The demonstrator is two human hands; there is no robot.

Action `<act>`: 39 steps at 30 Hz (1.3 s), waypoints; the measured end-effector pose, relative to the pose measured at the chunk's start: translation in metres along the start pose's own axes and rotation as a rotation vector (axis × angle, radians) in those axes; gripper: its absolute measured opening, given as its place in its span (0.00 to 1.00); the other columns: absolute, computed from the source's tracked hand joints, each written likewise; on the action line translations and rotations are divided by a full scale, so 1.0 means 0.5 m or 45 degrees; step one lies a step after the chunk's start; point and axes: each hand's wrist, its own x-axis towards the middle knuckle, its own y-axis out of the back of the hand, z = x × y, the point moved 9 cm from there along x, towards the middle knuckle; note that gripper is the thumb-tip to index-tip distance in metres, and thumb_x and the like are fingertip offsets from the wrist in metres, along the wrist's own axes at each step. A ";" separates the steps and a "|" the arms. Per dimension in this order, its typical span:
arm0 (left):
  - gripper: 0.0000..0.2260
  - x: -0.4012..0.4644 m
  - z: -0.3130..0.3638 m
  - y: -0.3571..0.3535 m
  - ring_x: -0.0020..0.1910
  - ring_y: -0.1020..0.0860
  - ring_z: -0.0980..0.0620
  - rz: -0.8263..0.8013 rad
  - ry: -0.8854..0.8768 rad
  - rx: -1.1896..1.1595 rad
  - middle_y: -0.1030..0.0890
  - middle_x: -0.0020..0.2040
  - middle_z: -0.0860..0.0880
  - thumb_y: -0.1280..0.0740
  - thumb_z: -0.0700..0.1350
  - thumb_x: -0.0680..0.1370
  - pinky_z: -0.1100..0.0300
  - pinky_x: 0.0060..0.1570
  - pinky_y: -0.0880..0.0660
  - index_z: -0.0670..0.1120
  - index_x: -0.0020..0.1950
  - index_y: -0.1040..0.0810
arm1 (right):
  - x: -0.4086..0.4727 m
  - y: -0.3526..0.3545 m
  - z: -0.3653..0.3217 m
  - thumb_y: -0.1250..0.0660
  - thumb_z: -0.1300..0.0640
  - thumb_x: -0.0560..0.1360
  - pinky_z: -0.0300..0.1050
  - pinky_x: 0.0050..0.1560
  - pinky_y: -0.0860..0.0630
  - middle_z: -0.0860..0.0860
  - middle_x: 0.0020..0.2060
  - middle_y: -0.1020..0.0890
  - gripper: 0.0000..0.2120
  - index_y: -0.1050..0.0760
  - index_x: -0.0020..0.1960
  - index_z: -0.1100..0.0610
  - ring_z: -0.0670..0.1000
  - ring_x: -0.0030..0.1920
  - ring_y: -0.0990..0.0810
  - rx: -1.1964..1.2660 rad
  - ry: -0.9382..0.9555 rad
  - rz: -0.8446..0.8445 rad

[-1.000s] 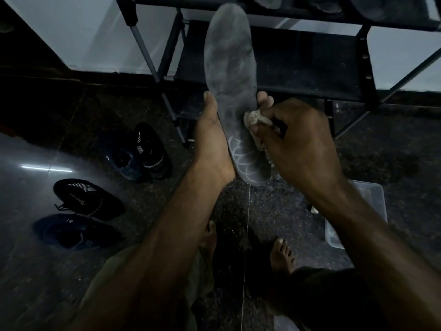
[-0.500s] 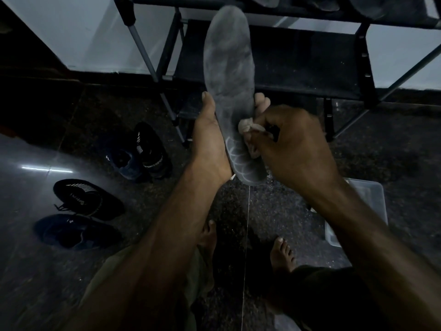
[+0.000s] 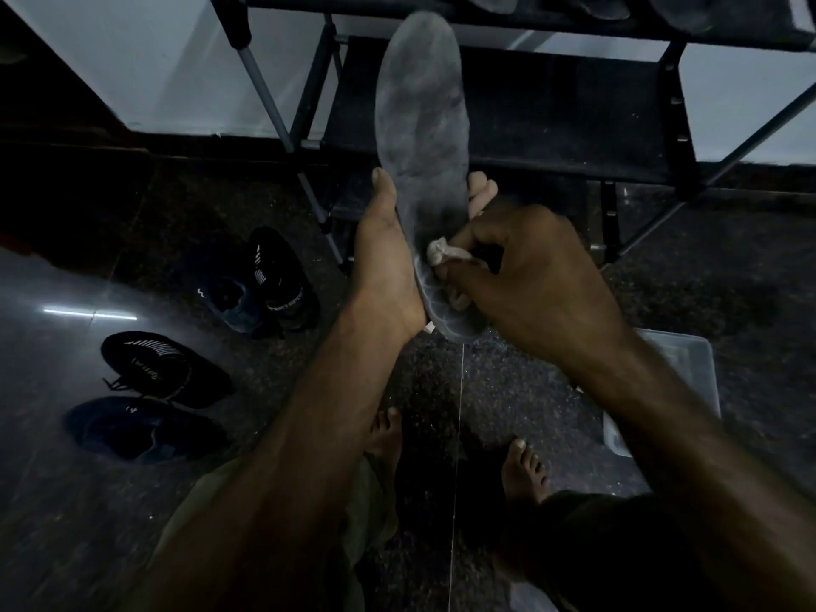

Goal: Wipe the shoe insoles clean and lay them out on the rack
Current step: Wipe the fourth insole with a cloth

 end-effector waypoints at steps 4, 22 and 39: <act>0.34 -0.003 0.003 -0.004 0.61 0.22 0.48 0.022 -0.019 -0.005 0.18 0.51 0.42 0.55 0.64 0.82 0.52 0.64 0.28 0.38 0.54 0.22 | 0.000 0.010 0.006 0.28 0.57 0.75 0.32 0.35 0.26 0.44 0.32 0.19 0.06 0.18 0.39 0.56 0.42 0.35 0.20 0.031 -0.015 0.043; 0.34 0.004 -0.008 -0.006 0.51 0.19 0.45 -0.024 0.002 -0.045 0.17 0.50 0.40 0.52 0.66 0.81 0.51 0.58 0.23 0.38 0.54 0.21 | -0.004 0.020 -0.009 0.30 0.60 0.76 0.24 0.54 0.33 0.52 0.37 0.20 0.05 0.18 0.43 0.61 0.45 0.40 0.24 -0.080 0.104 0.276; 0.33 0.007 -0.004 0.008 0.62 0.21 0.43 -0.014 -0.014 -0.052 0.20 0.61 0.37 0.49 0.64 0.81 0.51 0.61 0.23 0.37 0.64 0.24 | 0.001 -0.011 -0.029 0.32 0.63 0.76 0.40 0.46 0.27 0.52 0.44 0.22 0.06 0.18 0.50 0.58 0.48 0.44 0.23 -0.042 0.244 -0.033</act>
